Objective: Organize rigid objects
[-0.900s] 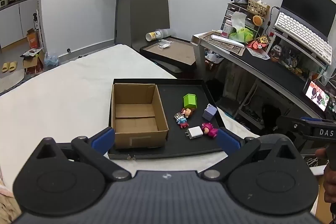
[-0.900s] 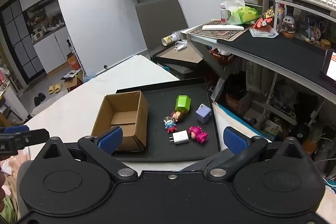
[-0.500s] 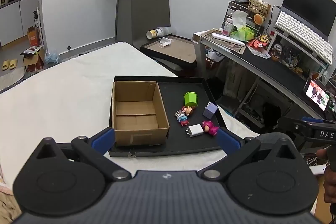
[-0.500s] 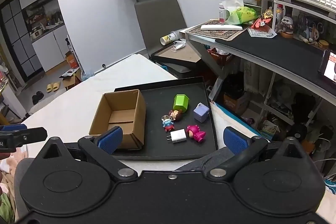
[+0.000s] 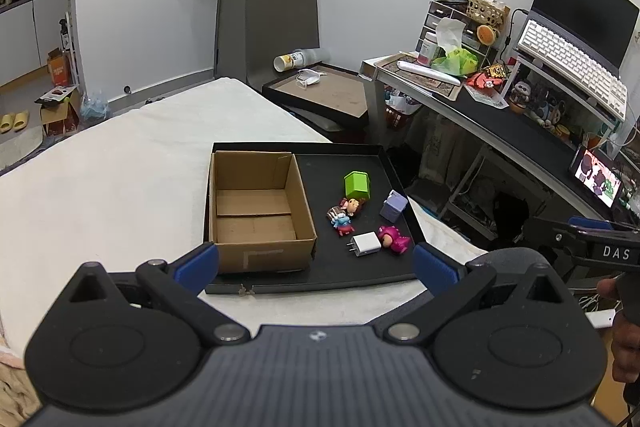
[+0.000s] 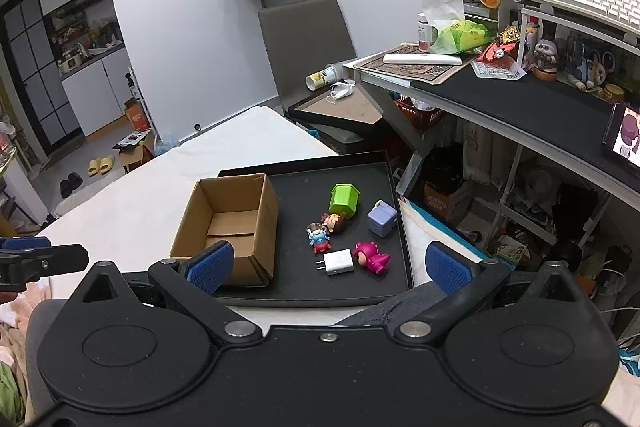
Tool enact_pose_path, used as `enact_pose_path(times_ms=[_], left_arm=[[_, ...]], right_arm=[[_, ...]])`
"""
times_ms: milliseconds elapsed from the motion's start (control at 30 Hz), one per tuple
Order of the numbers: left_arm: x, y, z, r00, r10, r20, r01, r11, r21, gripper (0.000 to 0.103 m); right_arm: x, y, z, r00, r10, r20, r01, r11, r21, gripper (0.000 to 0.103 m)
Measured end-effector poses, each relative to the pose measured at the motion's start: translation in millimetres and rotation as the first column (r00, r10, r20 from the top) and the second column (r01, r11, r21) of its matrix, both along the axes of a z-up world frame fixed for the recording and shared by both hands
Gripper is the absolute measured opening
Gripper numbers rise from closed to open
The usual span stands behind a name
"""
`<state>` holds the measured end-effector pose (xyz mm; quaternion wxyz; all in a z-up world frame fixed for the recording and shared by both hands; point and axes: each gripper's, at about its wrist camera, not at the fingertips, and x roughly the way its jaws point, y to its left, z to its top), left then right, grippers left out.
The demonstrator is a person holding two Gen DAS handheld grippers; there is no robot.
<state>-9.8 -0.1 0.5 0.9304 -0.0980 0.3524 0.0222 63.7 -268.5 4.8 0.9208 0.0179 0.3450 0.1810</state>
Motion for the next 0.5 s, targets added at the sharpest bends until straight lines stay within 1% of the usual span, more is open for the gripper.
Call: enact_pose_path(times_ms=[167, 300, 500], left_arm=[[0.6, -0.7, 0.7, 1.000, 0.001, -0.001, -0.001, 1.000, -0.002, 0.102], [-0.6, -0.8, -0.4, 1.000, 0.003, -0.005, -0.003, 1.000, -0.006, 0.103], [-1.9, 0.9, -0.4, 1.000, 0.006, -0.008, -0.006, 1.000, -0.010, 0.102]], right_arm=[[-0.6, 0.2, -1.1, 1.000, -0.001, 0.001, 0.001, 1.000, 0.004, 0.103], [-1.0, 0.1, -1.3, 1.000, 0.000, -0.019, 0.001, 1.000, 0.030, 0.103], [-3.9, 0.7, -0.4, 1.000, -0.002, -0.009, 0.003, 1.000, 0.023, 0.103]])
